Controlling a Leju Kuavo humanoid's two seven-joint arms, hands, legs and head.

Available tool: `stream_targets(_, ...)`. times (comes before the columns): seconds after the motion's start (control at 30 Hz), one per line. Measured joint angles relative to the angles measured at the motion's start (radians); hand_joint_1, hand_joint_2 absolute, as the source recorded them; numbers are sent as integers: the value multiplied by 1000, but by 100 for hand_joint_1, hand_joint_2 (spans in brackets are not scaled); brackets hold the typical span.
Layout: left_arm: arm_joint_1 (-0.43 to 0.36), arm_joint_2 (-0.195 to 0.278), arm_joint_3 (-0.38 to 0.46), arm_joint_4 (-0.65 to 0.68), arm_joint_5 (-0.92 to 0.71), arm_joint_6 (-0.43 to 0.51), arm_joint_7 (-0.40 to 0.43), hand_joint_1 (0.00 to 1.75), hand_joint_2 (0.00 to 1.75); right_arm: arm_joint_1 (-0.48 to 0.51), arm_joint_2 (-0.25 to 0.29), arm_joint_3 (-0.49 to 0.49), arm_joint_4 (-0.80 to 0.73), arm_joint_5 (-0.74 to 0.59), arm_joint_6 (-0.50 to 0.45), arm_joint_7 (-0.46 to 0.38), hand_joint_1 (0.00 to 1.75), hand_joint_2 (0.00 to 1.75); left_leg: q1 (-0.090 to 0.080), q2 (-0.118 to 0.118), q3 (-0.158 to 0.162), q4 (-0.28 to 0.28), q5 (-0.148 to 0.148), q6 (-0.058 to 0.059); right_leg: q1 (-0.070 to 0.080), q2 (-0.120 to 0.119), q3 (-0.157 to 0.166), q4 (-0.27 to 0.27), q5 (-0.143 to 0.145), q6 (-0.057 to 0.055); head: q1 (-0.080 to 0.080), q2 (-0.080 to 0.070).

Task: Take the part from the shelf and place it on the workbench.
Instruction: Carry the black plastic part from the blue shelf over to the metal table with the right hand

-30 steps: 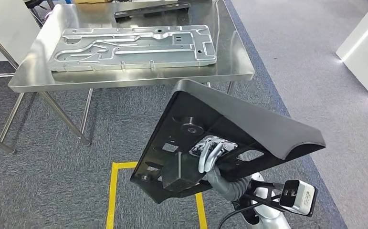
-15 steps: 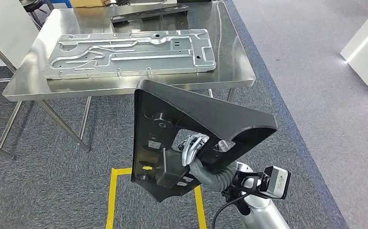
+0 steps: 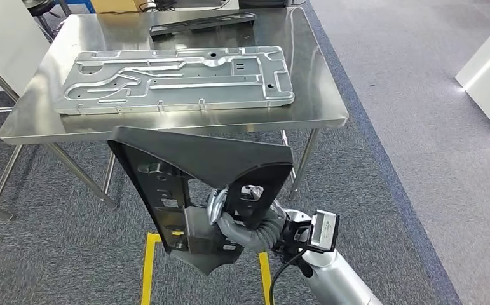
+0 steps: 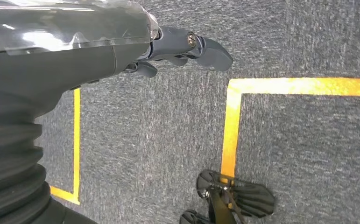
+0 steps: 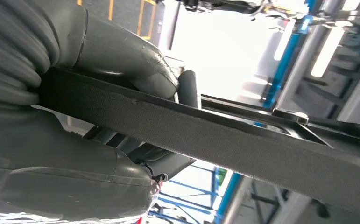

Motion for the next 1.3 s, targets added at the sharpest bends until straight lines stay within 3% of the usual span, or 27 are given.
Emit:
stream_targets(0.07,-2,0,0,0,-2,-1,-2,0,175,-15,3,8,4,-4,-1,6,173,175,4,0,15,-8,-6,11,-3,-1,-41,83,-36,9,0,0)
stream_targets(0.13,-4,0,0,0,-3,-2,-2,0,175,-22,3,13,9,-7,-2,10,173,175,3,-1,26,-9,-17,17,-6,-1,-133,226,-81,15,0,0)
stream_targets(0.17,-4,0,0,0,-3,-2,-1,0,175,-22,3,14,12,-8,-4,12,173,175,3,-1,32,-9,-24,17,-7,-1,-174,277,-84,16,0,0)
stream_targets(0.2,-3,0,0,0,-3,-2,0,0,175,-22,3,16,15,-9,-5,14,173,175,3,-2,41,-9,-30,17,-8,-1,-197,291,-66,17,0,0)
stream_targets(0.23,-2,0,0,0,-3,-2,0,0,175,-22,2,18,17,-11,-8,15,173,175,2,-2,51,-9,-38,16,-8,-2,-199,262,-27,15,0,0)
stream_targets(0.3,-3,-1,1,0,-3,-1,2,0,175,-24,2,20,19,-14,-13,15,173,175,1,-4,75,-9,-55,11,-5,-2,-156,129,72,5,0,0)
stream_targets(0.33,-4,-2,1,0,-2,0,2,0,175,-25,2,21,20,-16,-15,15,173,175,0,-5,84,-10,-64,7,-2,-3,-131,66,102,-1,0,0)
stream_targets(0.37,-4,-3,1,0,-2,1,2,0,175,-25,2,22,21,-18,-17,15,173,175,-1,-5,89,-10,-70,1,1,-3,-115,28,113,-7,0,0)
stream_targets(0.43,-6,-5,2,0,-2,2,3,0,175,-26,2,23,22,-21,-20,14,173,175,-1,-4,93,-15,-78,-10,7,-3,-106,7,102,-18,0,0)
stream_targets(0.53,-10,-5,3,-1,-2,2,2,0,175,-27,2,24,21,-24,-23,8,173,175,0,0,96,7,-99,-24,-5,-2,-80,-16,94,-30,-1,0)
stream_targets(0.57,-12,-5,3,-1,-2,2,1,0,175,-28,2,25,20,-25,-25,6,173,175,1,0,75,53,-118,-29,-8,-3,-68,-24,90,-34,-1,0)
stream_targets(0.63,-12,-6,3,-1,-3,1,1,0,175,-28,1,26,21,-25,-30,4,173,175,4,0,-11,194,-164,-38,-8,-5,-53,-27,79,-39,-1,0)
stream_targets(0.67,-10,-6,3,-1,-4,1,1,0,175,-26,0,27,21,-26,-32,4,173,175,6,1,-56,254,-173,-42,-7,-4,-47,-27,72,-39,-1,0)
stream_targets(0.7,-8,-5,3,-1,-4,1,1,0,175,-24,-2,27,22,-26,-35,4,173,175,7,1,-85,280,-161,-44,-8,-3,-39,-27,65,-38,-1,0)
stream_targets(0.73,-6,-5,3,-1,-5,0,1,0,175,-23,-3,27,22,-26,-37,4,173,175,7,1,-94,264,-127,-46,-8,-2,-29,-26,58,-36,-1,0)
stream_targets(0.77,-6,-5,3,-1,-6,-1,1,0,175,-23,-4,27,22,-27,-39,4,173,175,9,1,-83,209,-76,-46,-8,-1,-17,-26,49,-34,-1,0)
stream_targets(0.83,-5,-4,3,-1,-10,-4,0,0,175,-24,-6,27,22,-29,-43,4,173,175,9,3,-38,72,9,-43,-6,1,2,-24,30,-26,-1,0)
stream_targets(0.87,-6,-4,3,-1,-12,-5,0,0,175,-25,-7,27,22,-30,-46,4,173,175,8,3,-21,28,26,-38,-4,1,6,-23,24,-20,-1,0)
stream_targets(0.9,-7,-4,3,-1,-15,-7,-1,0,175,-25,-9,27,21,-31,-50,4,173,175,6,3,-14,9,25,-32,-3,2,6,-22,19,-15,-1,0)
stream_targets(1.0,-8,-3,2,-1,-17,-10,-3,0,175,-26,-13,26,19,-29,-61,4,173,175,4,0,-7,3,9,-10,-4,2,10,-19,5,3,-1,0)
stream_targets(1.07,-9,-3,2,-1,-20,-12,-5,0,175,-26,-16,26,16,-25,-69,1,173,175,6,0,5,-3,2,4,-6,1,-17,44,-28,13,-1,0)
stream_targets(1.17,-10,-3,2,-1,-23,-13,-7,0,175,-19,-24,25,14,-15,-79,-5,173,175,4,-5,19,-4,-12,14,-8,0,-149,252,-90,20,-1,0)
stream_targets(1.2,-10,-3,2,-1,-23,-13,-7,0,175,-15,-27,25,14,-12,-81,-9,173,175,3,-8,25,-3,-18,15,-8,0,-183,288,-84,20,-1,0)
stream_targets(1.23,-9,-3,2,-1,-23,-13,-7,0,175,-11,-30,24,14,-10,-82,-13,173,175,1,-11,34,-3,-25,15,-8,0,-197,283,-54,17,-1,0)
stream_targets(1.3,-9,-3,2,-1,-23,-13,-5,0,175,-8,-34,21,13,-10,-83,-21,173,175,-2,-16,56,-4,-40,15,-3,0,-168,163,48,3,-1,0)
